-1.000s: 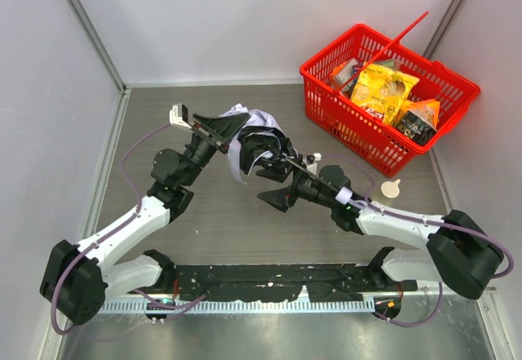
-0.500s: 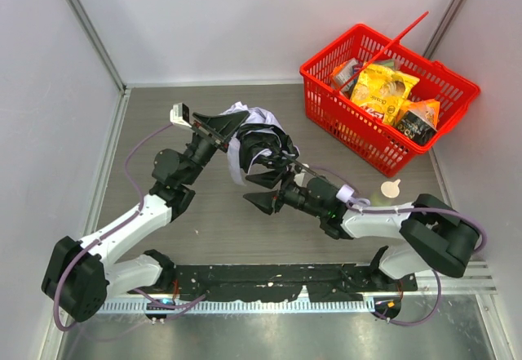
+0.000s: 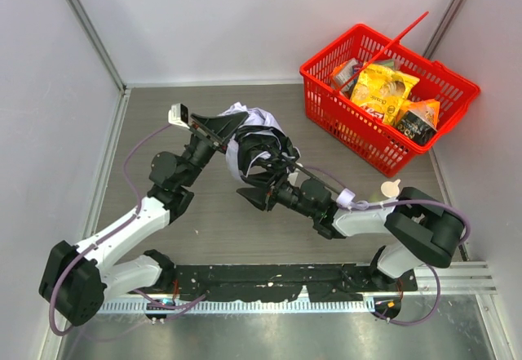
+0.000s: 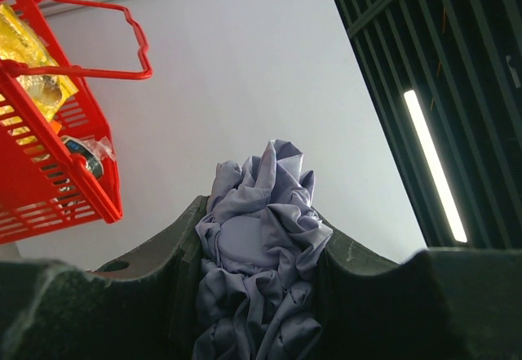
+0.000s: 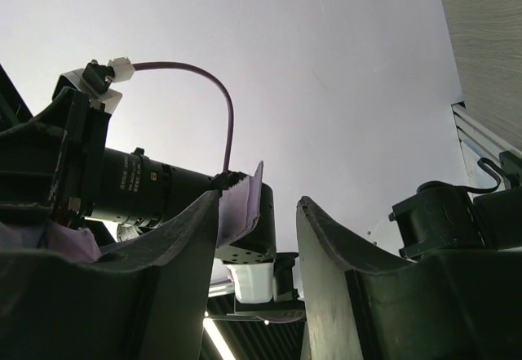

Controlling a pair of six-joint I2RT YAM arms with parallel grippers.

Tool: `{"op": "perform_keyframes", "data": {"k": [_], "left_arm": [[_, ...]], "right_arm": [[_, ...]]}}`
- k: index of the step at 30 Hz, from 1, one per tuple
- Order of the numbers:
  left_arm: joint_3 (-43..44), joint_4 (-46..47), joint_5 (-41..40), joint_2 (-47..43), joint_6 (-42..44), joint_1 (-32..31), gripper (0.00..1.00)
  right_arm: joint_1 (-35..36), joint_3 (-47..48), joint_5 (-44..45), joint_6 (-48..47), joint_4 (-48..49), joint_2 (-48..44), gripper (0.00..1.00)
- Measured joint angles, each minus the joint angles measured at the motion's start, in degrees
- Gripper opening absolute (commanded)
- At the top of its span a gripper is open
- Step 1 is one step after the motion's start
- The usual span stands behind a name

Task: Put away the umbrella

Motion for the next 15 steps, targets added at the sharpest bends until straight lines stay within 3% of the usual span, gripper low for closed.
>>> {"op": "perform_keyframes", "data": {"k": [7,15], "left_arm": [[-0.13,0.24,-0.02,-0.7,-0.17,-1.11,0.0],[-0.9,0.28,-0.04,-0.7,-0.28,-1.27,0.0]], "right_arm": [[0.0,0.96,0.68,0.02,1.25,0.57,0.36],[0.04,0.96,1.16,0.13,1.6,0.57,0.44]]}}
